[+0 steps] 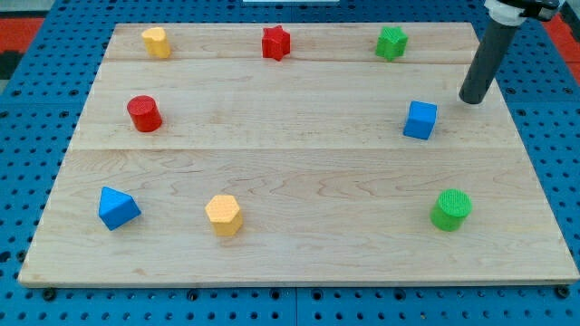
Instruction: Point at the yellow heart
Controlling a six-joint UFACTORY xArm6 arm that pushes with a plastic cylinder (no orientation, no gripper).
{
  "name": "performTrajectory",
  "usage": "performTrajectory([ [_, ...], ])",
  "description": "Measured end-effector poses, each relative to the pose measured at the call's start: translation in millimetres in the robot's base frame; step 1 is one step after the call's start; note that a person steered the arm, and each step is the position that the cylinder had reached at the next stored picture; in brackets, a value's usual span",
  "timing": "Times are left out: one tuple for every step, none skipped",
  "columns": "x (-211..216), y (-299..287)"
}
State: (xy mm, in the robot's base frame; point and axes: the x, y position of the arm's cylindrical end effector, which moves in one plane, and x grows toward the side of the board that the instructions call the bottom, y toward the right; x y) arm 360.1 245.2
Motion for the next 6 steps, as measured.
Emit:
performTrajectory([
  [1.3, 0.0],
  [27.7, -12.0],
  [27.8, -10.0],
  [0.9, -76.2],
  [-66.1, -126.9],
  [-60.2, -244.3],
])
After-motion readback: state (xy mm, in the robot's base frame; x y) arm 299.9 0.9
